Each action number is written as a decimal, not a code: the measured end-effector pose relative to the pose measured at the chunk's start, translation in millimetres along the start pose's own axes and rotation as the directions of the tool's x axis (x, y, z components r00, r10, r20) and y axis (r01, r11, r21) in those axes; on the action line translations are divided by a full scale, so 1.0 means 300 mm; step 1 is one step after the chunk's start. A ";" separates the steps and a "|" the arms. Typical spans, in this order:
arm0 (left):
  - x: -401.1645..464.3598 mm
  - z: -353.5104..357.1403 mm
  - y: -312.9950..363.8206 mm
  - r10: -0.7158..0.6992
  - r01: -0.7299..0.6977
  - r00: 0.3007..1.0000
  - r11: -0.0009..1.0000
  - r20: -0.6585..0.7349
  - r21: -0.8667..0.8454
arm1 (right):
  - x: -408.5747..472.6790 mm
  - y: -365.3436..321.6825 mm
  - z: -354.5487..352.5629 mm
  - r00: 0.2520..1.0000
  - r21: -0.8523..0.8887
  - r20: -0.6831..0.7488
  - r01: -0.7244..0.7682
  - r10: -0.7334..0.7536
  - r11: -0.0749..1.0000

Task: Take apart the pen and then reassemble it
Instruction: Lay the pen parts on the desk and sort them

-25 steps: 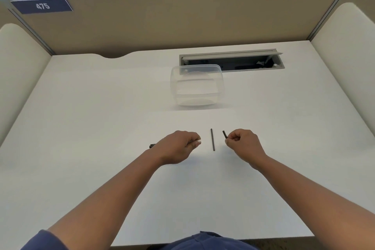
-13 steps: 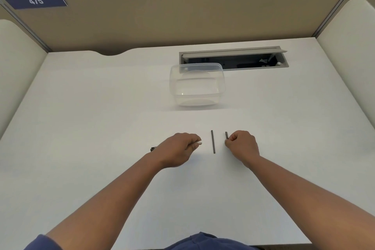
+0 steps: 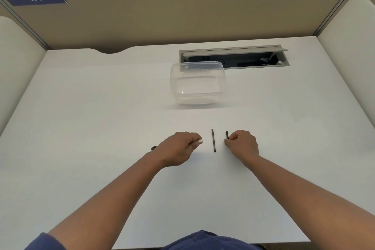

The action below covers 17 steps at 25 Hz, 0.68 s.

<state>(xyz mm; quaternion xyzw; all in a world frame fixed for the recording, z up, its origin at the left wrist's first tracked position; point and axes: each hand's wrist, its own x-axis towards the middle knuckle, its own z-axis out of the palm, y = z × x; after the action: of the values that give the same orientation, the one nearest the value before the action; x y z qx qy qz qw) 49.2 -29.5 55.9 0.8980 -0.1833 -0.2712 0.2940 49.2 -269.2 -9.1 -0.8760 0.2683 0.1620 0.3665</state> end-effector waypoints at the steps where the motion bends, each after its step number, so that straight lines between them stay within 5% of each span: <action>1: 0.000 -0.001 0.002 0.000 0.000 1.000 1.000 0.001 -0.002 | 0.002 0.004 0.002 1.000 0.007 0.002 0.003 -0.003 1.000; 7: -0.007 0.002 0.004 -0.002 0.001 1.000 0.999 -0.007 -0.044 | -0.012 0.019 -0.005 0.999 0.054 0.009 0.040 -0.041 0.998; 11: -0.008 0.005 0.010 0.024 -0.025 0.999 0.998 -0.027 -0.065 | -0.069 -0.012 -0.010 0.975 0.197 -0.046 0.223 -0.218 0.955; 17: -0.015 0.014 0.012 0.058 -0.058 0.998 0.998 -0.040 0.018 | -0.177 -0.105 -0.009 0.866 0.464 0.248 0.287 -0.435 0.838</action>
<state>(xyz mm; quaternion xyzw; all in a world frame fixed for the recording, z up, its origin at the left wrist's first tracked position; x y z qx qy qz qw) 42.5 -31.8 57.0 0.9001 -0.2056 -0.2428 0.2976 25.4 -234.0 35.6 -0.7715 0.0553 0.1789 0.6080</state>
